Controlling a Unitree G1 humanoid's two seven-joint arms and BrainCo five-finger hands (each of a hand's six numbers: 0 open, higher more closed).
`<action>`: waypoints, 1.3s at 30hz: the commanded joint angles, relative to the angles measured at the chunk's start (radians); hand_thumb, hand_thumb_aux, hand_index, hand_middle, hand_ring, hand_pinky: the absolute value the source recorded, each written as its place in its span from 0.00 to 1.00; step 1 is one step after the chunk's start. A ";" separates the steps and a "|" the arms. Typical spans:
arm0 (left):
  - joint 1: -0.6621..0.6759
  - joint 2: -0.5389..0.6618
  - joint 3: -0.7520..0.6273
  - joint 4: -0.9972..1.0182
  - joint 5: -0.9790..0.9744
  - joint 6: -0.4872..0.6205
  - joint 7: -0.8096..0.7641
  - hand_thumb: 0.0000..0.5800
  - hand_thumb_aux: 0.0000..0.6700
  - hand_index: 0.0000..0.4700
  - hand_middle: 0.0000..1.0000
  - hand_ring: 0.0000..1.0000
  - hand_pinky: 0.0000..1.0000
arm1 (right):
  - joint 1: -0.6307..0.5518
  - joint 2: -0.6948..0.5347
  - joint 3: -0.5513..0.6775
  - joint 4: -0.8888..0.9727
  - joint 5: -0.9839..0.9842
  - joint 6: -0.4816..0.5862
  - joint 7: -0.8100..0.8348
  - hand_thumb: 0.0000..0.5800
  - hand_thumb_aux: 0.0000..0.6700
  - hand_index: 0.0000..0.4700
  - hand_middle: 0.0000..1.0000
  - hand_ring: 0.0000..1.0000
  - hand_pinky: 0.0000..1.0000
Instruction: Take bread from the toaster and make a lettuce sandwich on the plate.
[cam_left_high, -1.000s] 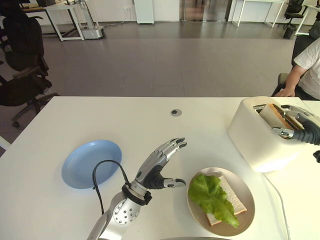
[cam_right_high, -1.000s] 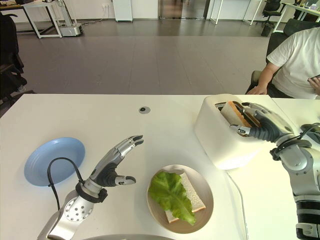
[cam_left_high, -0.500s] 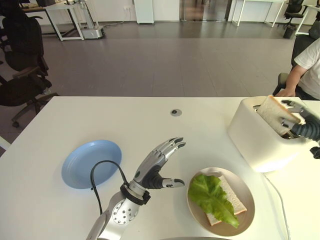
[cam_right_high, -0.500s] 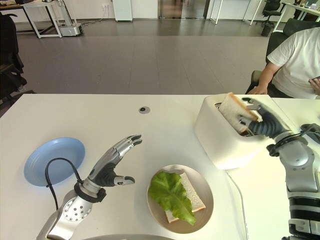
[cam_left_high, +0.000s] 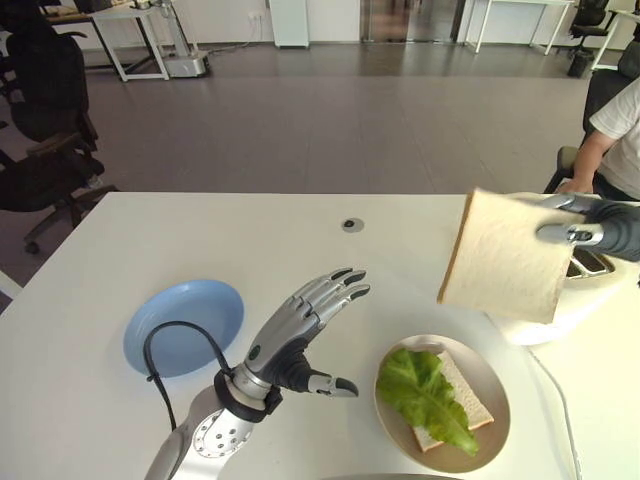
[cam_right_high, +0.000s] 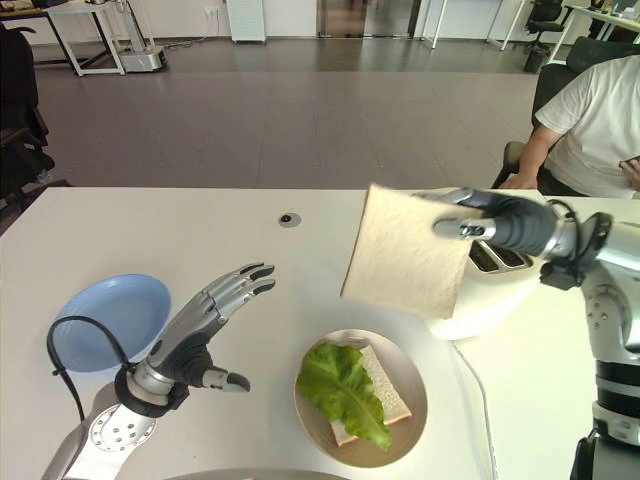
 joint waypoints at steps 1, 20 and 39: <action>0.056 0.008 0.039 -0.140 0.026 -0.027 -0.036 0.00 0.00 0.00 0.00 0.00 0.00 | -0.003 0.039 0.169 -0.004 -0.137 -0.121 0.096 1.00 1.00 1.00 0.00 0.00 0.00; -0.048 -0.077 -0.457 0.172 0.560 -0.083 -0.127 0.00 0.00 0.00 0.00 0.00 0.00 | 0.029 0.152 0.452 0.241 -0.588 -0.571 0.039 1.00 1.00 1.00 0.00 0.00 0.00; -0.130 -0.013 -0.448 0.101 0.612 0.045 -0.003 0.00 0.00 0.00 0.40 0.40 0.40 | 0.244 -0.105 0.031 0.126 -0.345 -0.742 0.137 0.00 0.00 0.00 0.45 0.45 0.45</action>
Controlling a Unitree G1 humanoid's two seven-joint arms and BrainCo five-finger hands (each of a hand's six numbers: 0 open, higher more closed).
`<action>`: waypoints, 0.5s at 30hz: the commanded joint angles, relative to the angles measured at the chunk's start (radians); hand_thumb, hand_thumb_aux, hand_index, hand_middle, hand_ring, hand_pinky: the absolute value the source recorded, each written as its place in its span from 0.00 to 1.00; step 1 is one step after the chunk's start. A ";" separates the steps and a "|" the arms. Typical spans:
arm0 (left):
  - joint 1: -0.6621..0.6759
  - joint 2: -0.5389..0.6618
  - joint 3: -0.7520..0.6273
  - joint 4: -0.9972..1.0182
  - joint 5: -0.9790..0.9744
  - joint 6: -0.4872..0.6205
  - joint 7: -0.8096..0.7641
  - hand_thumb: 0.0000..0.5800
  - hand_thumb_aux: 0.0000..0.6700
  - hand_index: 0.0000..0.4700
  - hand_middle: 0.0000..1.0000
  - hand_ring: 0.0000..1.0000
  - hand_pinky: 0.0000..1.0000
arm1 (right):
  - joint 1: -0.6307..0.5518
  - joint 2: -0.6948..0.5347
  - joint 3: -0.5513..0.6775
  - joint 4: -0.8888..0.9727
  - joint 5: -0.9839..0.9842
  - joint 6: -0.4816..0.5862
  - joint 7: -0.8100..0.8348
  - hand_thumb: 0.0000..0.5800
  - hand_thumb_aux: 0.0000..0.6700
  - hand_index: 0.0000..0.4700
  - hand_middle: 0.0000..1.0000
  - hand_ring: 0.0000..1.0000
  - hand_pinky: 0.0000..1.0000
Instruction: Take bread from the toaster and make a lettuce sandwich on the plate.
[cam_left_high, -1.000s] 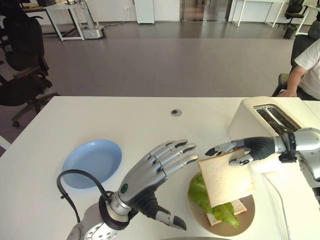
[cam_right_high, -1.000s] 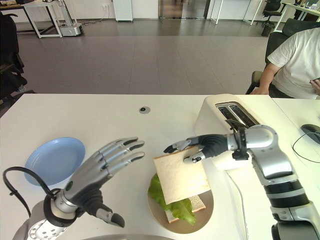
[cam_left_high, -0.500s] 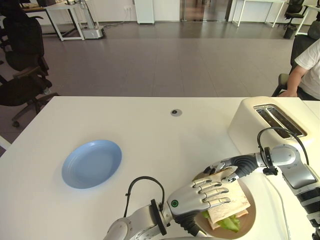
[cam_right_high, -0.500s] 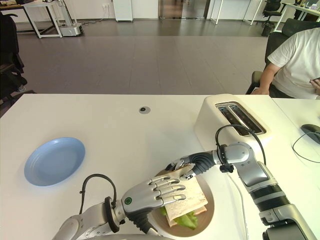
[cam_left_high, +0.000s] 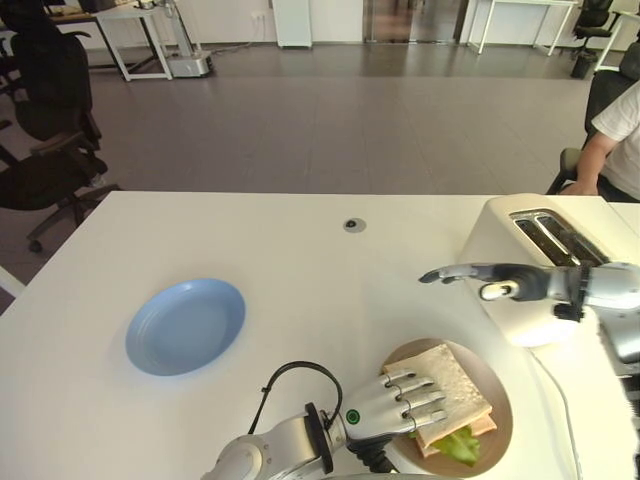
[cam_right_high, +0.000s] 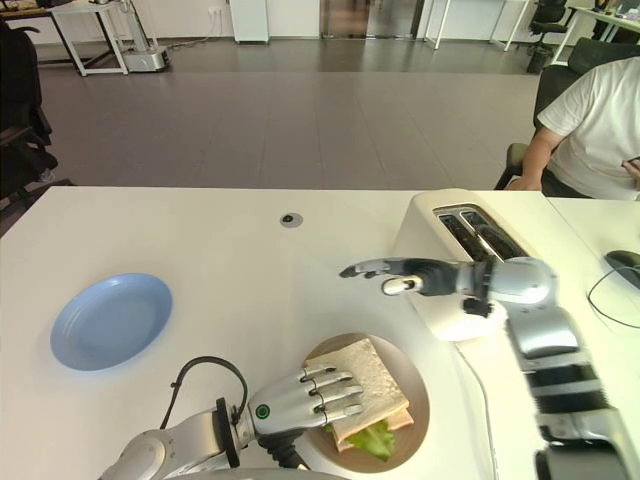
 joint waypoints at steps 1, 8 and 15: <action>0.009 -0.024 0.082 -0.139 -0.226 -0.007 0.032 0.00 0.00 0.00 1.00 1.00 1.00 | 0.222 -0.176 -0.186 0.002 0.078 -0.196 0.182 0.32 0.17 0.17 0.95 0.95 0.95; 0.146 0.147 0.325 -0.282 -0.711 -0.078 -0.031 1.00 1.00 1.00 1.00 1.00 1.00 | 0.482 -0.205 -0.220 -0.077 -0.014 -0.313 0.209 1.00 1.00 1.00 1.00 1.00 1.00; 0.251 0.317 0.176 -0.049 -0.700 -0.058 -0.363 1.00 1.00 1.00 1.00 1.00 1.00 | 0.591 -0.179 -0.026 -0.119 -0.179 -0.345 0.167 1.00 1.00 1.00 1.00 1.00 1.00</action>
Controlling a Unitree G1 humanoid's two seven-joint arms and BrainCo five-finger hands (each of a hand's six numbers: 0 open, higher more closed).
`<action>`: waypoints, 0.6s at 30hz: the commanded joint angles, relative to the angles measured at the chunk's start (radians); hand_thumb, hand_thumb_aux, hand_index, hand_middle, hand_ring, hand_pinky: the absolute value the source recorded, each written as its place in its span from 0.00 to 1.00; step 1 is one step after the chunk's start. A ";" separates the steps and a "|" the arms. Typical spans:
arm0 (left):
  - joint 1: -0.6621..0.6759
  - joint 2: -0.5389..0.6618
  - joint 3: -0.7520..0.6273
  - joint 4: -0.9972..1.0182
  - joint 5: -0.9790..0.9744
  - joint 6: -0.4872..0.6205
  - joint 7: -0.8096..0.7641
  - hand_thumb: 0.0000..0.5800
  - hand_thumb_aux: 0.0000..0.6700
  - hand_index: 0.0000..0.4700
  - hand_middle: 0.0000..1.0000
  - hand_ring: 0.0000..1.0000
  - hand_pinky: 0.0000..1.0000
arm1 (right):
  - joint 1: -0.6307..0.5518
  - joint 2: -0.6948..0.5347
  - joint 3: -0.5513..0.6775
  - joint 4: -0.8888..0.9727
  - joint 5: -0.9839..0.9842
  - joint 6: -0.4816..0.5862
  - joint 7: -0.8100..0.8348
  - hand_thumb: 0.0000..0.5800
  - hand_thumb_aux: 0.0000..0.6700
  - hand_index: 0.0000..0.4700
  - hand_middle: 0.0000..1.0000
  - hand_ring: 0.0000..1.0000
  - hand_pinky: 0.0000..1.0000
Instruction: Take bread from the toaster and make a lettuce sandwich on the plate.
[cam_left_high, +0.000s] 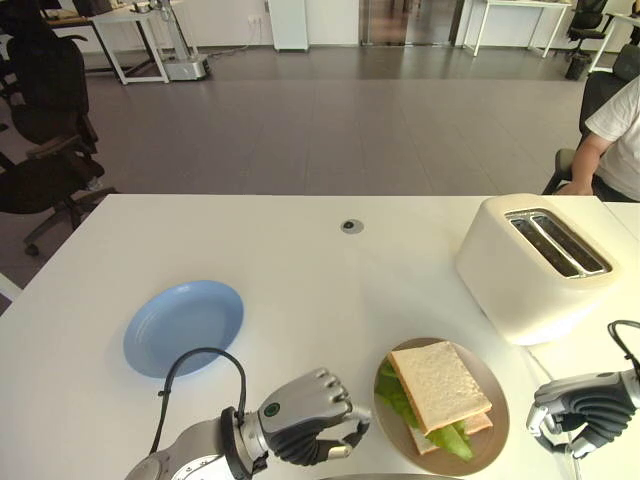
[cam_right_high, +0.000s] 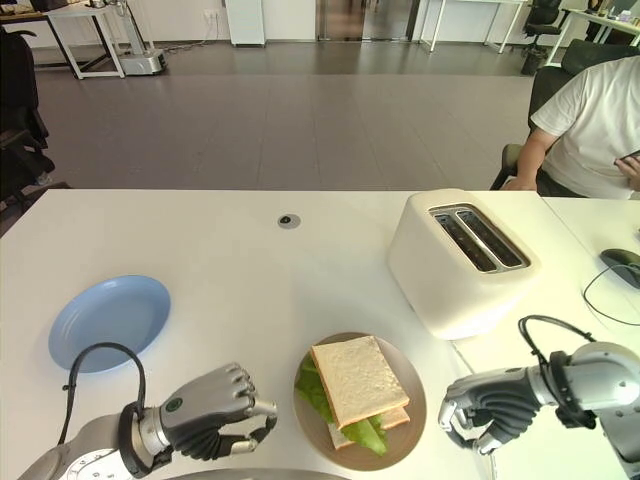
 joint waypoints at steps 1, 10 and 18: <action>-0.018 -0.029 -0.127 0.112 0.051 0.036 -0.131 1.00 1.00 1.00 1.00 1.00 1.00 | 0.014 0.016 0.104 0.009 -0.090 -0.011 -0.030 1.00 1.00 1.00 1.00 1.00 1.00; -0.179 -0.229 -0.187 0.314 0.303 0.132 -0.010 1.00 1.00 1.00 1.00 1.00 1.00 | -0.114 0.231 0.282 0.138 -0.273 0.057 -0.278 1.00 1.00 1.00 1.00 1.00 1.00; -0.425 -0.314 -0.049 0.556 0.340 0.326 0.198 1.00 1.00 1.00 1.00 1.00 1.00 | -0.415 0.553 0.383 0.362 -0.448 0.278 -0.665 1.00 1.00 1.00 1.00 1.00 1.00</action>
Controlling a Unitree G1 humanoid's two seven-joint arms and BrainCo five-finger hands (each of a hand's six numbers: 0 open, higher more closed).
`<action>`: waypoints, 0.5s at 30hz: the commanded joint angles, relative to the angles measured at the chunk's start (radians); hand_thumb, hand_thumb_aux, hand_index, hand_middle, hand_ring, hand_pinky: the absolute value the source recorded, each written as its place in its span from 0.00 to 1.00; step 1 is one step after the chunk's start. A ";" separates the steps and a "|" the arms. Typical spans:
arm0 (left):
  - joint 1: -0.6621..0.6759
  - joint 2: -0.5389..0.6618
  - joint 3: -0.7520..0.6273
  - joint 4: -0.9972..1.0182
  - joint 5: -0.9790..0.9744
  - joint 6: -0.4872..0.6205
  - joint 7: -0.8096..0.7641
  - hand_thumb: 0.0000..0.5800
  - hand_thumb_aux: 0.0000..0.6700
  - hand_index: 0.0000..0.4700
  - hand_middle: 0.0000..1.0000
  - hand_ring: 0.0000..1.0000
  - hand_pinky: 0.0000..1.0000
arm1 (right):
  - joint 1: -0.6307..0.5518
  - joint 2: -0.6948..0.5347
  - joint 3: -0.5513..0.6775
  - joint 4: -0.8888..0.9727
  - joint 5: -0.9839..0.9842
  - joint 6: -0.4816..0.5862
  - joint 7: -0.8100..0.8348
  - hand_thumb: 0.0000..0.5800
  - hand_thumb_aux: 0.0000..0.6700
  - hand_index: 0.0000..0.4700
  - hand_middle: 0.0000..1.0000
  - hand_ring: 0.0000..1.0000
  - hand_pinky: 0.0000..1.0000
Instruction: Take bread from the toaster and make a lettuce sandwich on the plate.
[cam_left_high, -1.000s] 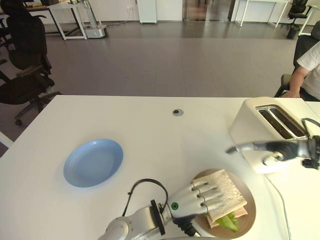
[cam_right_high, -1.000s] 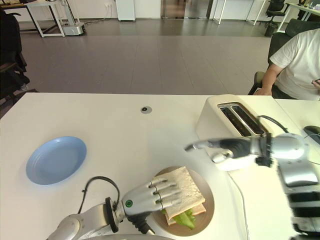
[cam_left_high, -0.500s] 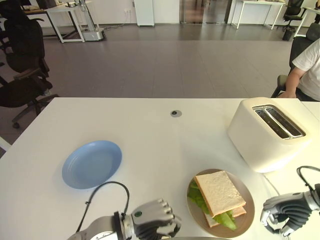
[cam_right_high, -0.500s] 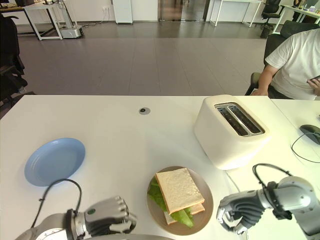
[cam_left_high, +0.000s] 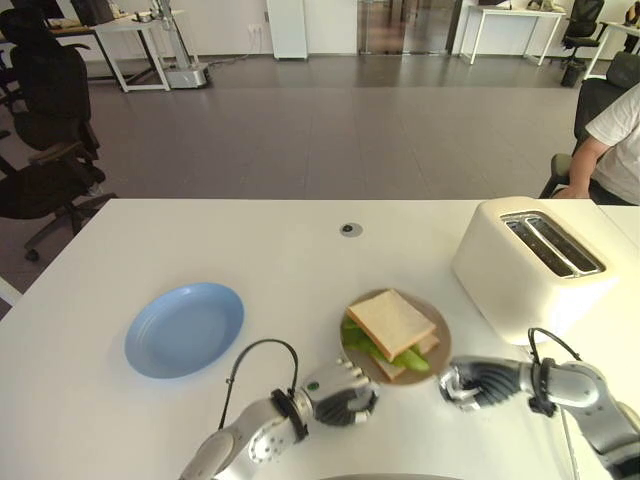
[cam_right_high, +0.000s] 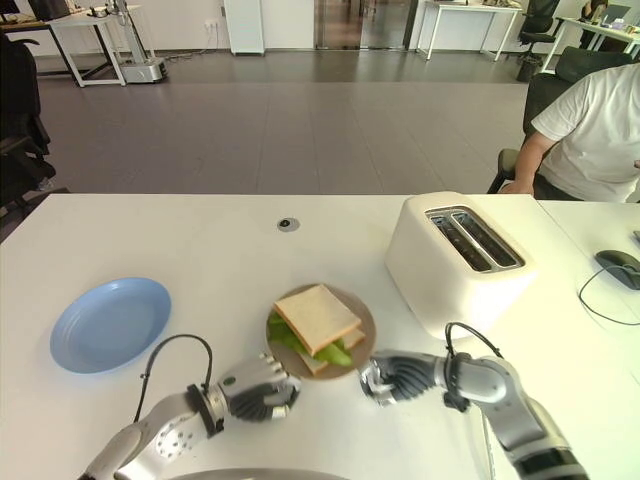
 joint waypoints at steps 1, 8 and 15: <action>-0.141 0.006 0.039 0.196 0.065 0.081 0.075 1.00 1.00 1.00 1.00 1.00 1.00 | -0.117 0.115 0.091 0.165 -0.118 0.072 -0.109 1.00 1.00 1.00 1.00 1.00 1.00; -0.309 -0.007 0.006 0.466 0.074 0.055 0.240 1.00 1.00 1.00 1.00 1.00 1.00 | -0.229 0.231 0.155 0.327 -0.146 0.033 -0.265 1.00 1.00 1.00 1.00 1.00 1.00; -0.091 0.039 0.067 0.084 -0.036 0.059 0.179 0.76 0.51 0.51 1.00 1.00 1.00 | -0.138 0.165 0.035 0.107 -0.029 -0.029 -0.338 0.85 0.61 0.61 0.95 0.95 0.95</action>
